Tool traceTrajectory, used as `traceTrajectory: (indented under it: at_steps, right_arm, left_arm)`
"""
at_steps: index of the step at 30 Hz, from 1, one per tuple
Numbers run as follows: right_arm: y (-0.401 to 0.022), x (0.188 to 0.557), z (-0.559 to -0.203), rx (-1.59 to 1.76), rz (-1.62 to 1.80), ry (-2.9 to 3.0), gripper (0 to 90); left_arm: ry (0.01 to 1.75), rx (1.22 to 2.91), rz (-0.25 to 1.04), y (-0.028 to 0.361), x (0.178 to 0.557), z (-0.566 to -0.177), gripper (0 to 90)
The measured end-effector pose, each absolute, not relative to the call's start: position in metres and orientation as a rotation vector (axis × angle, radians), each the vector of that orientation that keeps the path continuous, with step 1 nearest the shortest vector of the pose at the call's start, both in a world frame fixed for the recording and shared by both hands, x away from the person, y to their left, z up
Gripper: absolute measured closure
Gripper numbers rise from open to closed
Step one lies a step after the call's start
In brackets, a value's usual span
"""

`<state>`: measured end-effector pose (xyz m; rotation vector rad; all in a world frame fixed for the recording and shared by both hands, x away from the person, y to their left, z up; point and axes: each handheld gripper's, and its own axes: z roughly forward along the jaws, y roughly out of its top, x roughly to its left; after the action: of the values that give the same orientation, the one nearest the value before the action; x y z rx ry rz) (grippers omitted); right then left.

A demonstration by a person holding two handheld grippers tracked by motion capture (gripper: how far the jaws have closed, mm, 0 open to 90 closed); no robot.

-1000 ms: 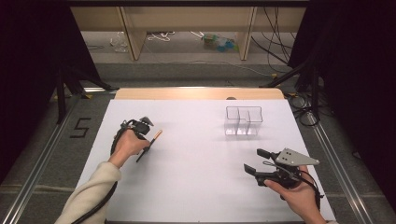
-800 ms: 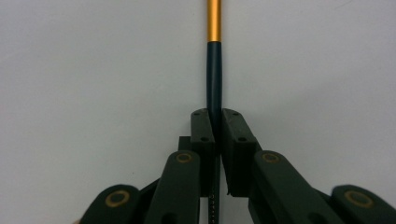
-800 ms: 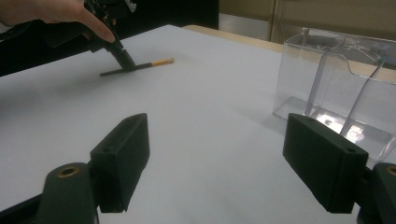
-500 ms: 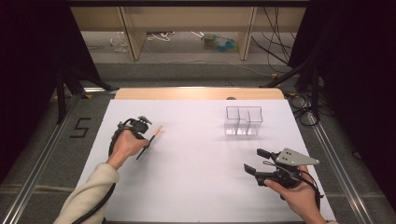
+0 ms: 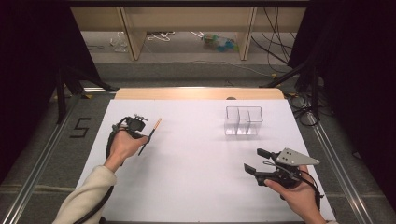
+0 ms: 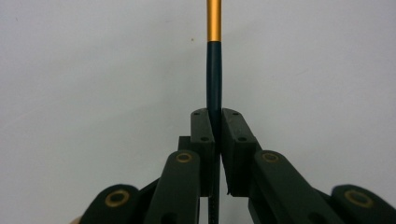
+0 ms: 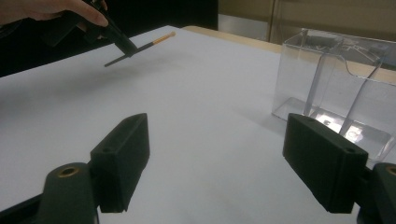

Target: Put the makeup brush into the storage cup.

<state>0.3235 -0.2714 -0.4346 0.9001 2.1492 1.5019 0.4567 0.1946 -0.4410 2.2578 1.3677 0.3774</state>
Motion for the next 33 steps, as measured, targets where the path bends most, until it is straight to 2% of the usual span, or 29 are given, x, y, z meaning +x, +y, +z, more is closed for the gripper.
traceTrajectory:
  at_steps: [8, 33]
  right_arm:
    - [-0.272, 0.324, -0.435, 0.903, 1.503, 2.145, 23.6]
    - [-0.271, 0.325, -0.435, 0.905, 1.523, 2.126, 23.0]
  left_arm:
    - [1.306, 2.15, 0.444, 0.194, 0.45, -0.438, 83.9]
    - [1.203, 2.047, 0.502, 0.206, 0.43, -0.432, 83.9]
